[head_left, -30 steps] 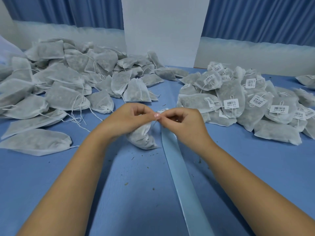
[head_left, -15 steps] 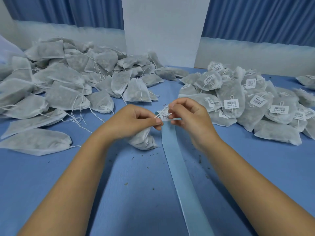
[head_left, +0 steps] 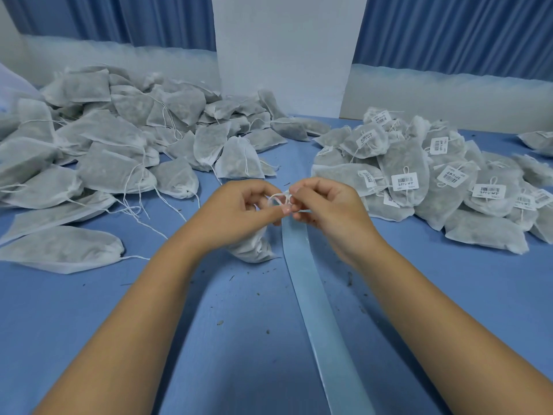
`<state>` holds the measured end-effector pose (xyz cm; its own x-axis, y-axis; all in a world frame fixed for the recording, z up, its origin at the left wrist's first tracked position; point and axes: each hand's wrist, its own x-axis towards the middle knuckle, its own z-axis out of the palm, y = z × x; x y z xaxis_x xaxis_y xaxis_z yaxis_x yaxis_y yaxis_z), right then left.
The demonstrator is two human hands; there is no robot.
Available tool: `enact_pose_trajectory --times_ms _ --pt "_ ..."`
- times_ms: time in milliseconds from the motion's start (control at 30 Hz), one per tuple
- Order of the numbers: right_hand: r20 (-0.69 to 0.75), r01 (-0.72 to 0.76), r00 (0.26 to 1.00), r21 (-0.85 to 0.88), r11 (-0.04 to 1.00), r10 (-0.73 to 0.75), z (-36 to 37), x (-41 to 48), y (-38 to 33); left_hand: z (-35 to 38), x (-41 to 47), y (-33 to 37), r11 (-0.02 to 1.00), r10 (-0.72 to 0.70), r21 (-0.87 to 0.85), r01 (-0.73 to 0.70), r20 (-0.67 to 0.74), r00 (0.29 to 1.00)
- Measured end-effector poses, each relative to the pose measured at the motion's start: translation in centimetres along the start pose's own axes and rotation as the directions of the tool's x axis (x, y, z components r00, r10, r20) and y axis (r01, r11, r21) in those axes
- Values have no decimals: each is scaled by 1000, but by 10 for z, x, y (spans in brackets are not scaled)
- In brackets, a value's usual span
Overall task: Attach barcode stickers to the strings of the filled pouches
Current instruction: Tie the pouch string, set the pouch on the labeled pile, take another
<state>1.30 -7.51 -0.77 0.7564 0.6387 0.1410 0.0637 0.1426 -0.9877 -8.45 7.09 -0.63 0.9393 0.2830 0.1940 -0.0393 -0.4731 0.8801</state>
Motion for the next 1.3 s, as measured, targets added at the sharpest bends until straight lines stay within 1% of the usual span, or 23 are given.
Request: enact_pose_trajectory --times_ms 100,167,233,333,400,533,800,967,1100,1300 --pt "41 31 999 -1 1000 -31 1 -1 2 2 2 1 998 52 -41 -57 -120 991" --pt "53 36 998 25 999 -37 0 -1 3 3 1 4 993 94 -62 -104 -141 985" --pt "64 26 998 60 998 -29 0 -1 3 2 1 4 991 105 -69 -117 -153 983" --pt "64 8 998 96 995 -15 0 -1 2 1 2 3 992 97 -60 -109 -184 978" --pt "49 11 999 97 995 -16 0 -2 2 1 2 2 994 78 -62 -93 -208 975" --pt "10 6 1000 98 995 -7 3 -3 2 2 1 4 993 85 -63 -101 -229 970" --pt "-70 -8 997 120 993 16 6 0 3 6 1 2 997 72 -4 -74 -174 982" --pt "-77 7 997 160 987 6 5 1 3 6 3 2 999 51 1 -52 -171 984" --pt "-84 36 996 121 992 -26 6 2 4 7 3 3 999 37 10 -36 -152 988" --pt "-118 101 989 56 993 -94 6 1 6 14 3 4 995 0 97 10 -101 995"
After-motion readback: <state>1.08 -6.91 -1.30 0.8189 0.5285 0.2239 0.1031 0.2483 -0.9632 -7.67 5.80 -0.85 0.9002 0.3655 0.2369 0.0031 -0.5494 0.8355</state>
